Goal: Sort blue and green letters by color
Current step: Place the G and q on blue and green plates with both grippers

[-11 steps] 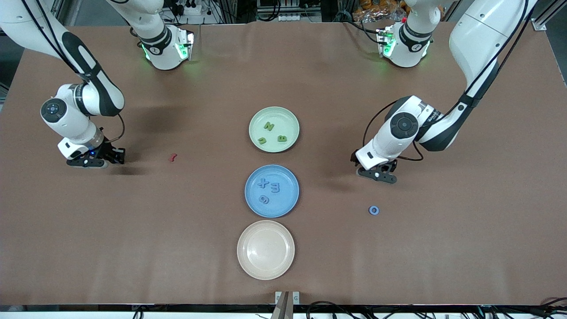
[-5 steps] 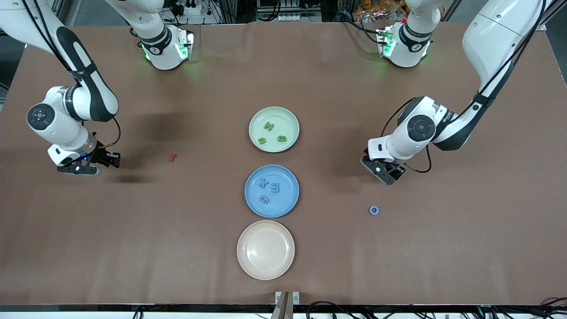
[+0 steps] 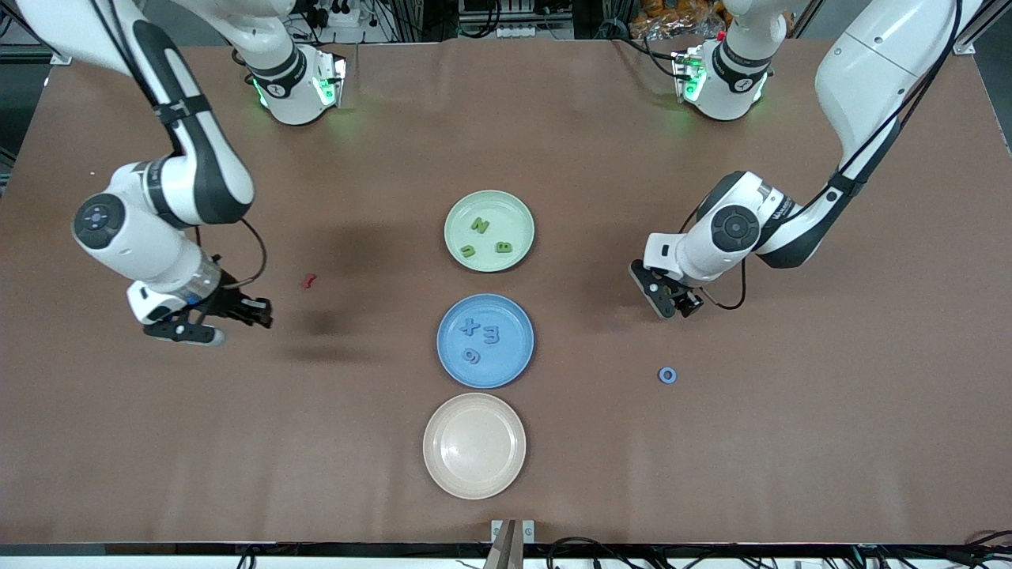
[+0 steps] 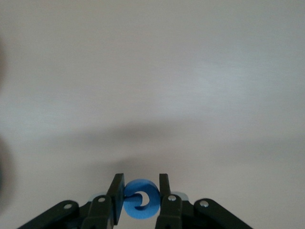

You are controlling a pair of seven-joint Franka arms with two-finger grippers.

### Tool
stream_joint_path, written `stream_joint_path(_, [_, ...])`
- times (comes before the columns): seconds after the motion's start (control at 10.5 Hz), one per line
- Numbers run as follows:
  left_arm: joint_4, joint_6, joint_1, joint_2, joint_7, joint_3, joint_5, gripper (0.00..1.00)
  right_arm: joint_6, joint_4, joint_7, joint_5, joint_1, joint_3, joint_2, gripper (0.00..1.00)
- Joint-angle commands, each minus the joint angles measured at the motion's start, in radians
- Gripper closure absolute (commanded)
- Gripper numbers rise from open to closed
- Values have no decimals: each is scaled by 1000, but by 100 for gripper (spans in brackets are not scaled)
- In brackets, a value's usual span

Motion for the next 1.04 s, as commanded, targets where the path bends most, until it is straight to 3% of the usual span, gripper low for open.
stream_joint_path(0.0, [-3, 13, 24, 9, 81, -1, 20, 15, -28, 153, 153, 17, 162, -3, 106, 94])
stream_joint_path(0.28, [-7, 8, 26, 7, 93, 5, 20, 19, -19, 343, 330, -10, 343, -29, 274, 94])
stream_joint_path(0.57, [-9, 8, 55, 15, 118, 18, 47, 24, -10, 521, 356, -12, 512, -135, 432, 94])
stream_joint_path(0.85, [-16, 8, 55, 16, 109, 18, 47, 40, 121, 566, 356, -21, 570, -141, 503, 89])
stream_joint_path(0.95, [-24, 8, 53, 15, 100, 18, 47, 52, 134, 568, 356, -19, 590, -141, 509, 86])
